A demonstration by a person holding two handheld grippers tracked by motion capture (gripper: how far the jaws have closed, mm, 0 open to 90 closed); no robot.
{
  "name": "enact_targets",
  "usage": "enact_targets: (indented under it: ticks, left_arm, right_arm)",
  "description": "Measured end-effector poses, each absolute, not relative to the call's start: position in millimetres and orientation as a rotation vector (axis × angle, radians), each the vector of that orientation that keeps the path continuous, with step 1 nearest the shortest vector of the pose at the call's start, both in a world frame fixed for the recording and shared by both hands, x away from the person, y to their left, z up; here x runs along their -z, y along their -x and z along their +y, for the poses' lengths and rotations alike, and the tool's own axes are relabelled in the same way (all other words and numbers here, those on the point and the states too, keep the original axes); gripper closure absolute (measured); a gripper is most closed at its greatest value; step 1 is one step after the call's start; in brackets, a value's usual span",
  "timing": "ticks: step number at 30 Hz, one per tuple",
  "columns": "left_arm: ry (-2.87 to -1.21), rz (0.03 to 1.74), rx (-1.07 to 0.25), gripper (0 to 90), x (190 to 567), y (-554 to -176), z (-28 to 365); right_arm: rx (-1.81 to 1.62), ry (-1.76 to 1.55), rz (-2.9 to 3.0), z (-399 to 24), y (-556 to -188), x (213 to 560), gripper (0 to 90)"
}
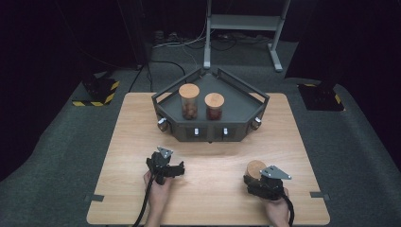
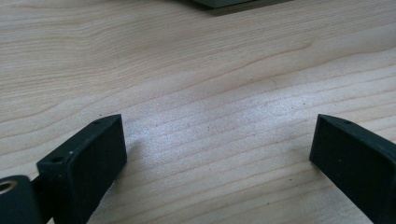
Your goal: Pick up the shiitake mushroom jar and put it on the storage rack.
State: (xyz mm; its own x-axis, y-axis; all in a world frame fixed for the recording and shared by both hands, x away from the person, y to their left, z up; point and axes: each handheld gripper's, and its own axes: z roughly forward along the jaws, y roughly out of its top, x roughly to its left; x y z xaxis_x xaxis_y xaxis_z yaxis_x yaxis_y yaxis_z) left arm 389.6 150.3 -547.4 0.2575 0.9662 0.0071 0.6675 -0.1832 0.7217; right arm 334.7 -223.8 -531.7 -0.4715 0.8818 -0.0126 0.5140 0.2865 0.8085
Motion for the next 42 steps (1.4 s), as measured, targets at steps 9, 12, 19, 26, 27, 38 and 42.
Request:
enact_targets:
  ticks: [9, 12, 19, 26, 27, 38, 42]
  left_arm:
    - [-1.93, 1.478, -0.639, 3.9, 547, -390, 150]
    - [-1.93, 1.478, -0.639, 3.9, 547, -390, 150]
    - [-1.93, 1.478, -0.639, 3.9, 547, -390, 150]
    - [-1.93, 1.478, -0.639, 3.8, 547, -390, 150]
    - [-1.93, 1.478, -0.639, 3.9, 547, -390, 150]
    - [-1.93, 1.478, -0.639, 3.8, 547, -390, 150]
    - [-1.93, 1.478, -0.639, 3.8, 547, -390, 150]
  right_arm:
    - [-1.066, -1.239, 2.1, -225, -335, 532, 25.2]
    - [-1.067, -1.239, 2.098, -225, -334, 533, 25.3]
    - [-1.07, -1.237, 2.096, -225, -334, 533, 25.3]
    - [-1.077, -1.228, 2.095, -226, -334, 533, 25.3]
    - [-1.076, -1.227, 2.098, -226, -334, 533, 25.3]
    - [-1.1, -1.265, 2.129, -228, -338, 529, 25.3]
    - [-1.108, -1.252, 2.132, -226, -340, 522, 25.3]
